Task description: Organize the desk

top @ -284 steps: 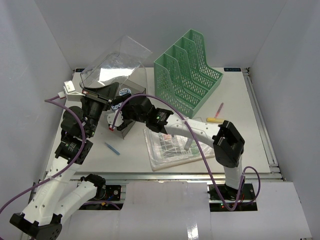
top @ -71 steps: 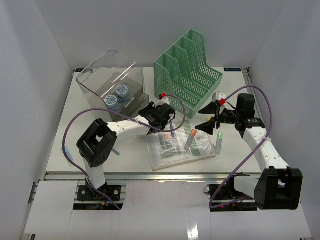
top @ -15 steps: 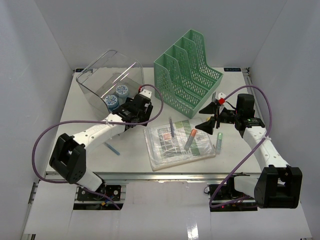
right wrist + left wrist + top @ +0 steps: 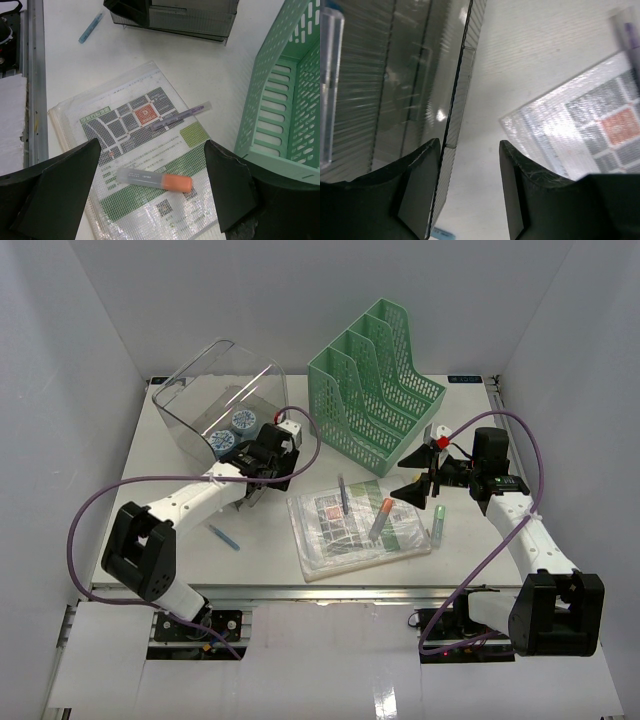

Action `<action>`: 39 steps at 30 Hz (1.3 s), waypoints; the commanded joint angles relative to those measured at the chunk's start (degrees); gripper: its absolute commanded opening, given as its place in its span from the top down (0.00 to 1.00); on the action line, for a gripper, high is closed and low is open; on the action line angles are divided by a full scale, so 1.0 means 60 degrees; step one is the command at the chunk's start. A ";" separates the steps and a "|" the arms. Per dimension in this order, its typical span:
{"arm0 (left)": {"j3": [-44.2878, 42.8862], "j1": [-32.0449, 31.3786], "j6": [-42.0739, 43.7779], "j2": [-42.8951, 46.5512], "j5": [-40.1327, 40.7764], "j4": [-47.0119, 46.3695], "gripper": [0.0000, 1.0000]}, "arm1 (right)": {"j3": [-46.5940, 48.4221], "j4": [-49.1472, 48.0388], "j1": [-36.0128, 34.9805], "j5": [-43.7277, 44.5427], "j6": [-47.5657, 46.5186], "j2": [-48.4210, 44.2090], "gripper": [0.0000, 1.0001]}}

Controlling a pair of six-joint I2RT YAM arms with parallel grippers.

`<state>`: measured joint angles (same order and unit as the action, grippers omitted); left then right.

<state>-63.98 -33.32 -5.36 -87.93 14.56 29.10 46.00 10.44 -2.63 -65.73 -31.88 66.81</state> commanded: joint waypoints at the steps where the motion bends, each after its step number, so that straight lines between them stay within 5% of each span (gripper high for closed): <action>1: 0.0143 -0.0013 -0.0529 0.0974 -0.1872 -0.0150 0.40 | 0.0083 0.0047 0.0043 -0.0061 -0.0077 0.0012 0.10; 7: 0.0799 0.0002 -0.0825 0.1539 -0.2321 -0.0328 0.39 | 0.0083 0.0042 0.0058 -0.0026 -0.0091 0.0037 0.10; 16: 0.0633 0.0016 -0.1600 0.2887 -0.2211 -0.0855 0.07 | 0.0326 0.0249 0.0030 0.0874 0.0431 0.0427 0.10; 22: 0.1330 0.0016 -0.2933 0.4722 -0.3489 -0.1528 0.06 | 0.1267 0.1472 -0.0660 0.3838 0.0888 0.1273 0.10; 28: 0.3325 0.0016 -0.4905 0.7416 -0.3409 -0.1591 0.06 | 0.1460 0.2023 -0.1574 0.7246 0.2053 0.1924 0.07; 35: 0.5486 0.0016 -0.6866 1.0404 -0.2415 -0.0731 0.05 | 0.1315 0.2467 -0.2308 0.7366 0.1459 0.1748 0.10; 39: 0.6023 0.0016 -0.7660 1.1241 -0.1671 -0.0407 0.02 | 0.1792 0.4938 -0.2812 0.4081 -0.1628 0.2234 0.10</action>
<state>-29.72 -33.32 -43.70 -23.47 -0.38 24.35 52.78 26.25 -16.80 -25.57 -25.49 78.93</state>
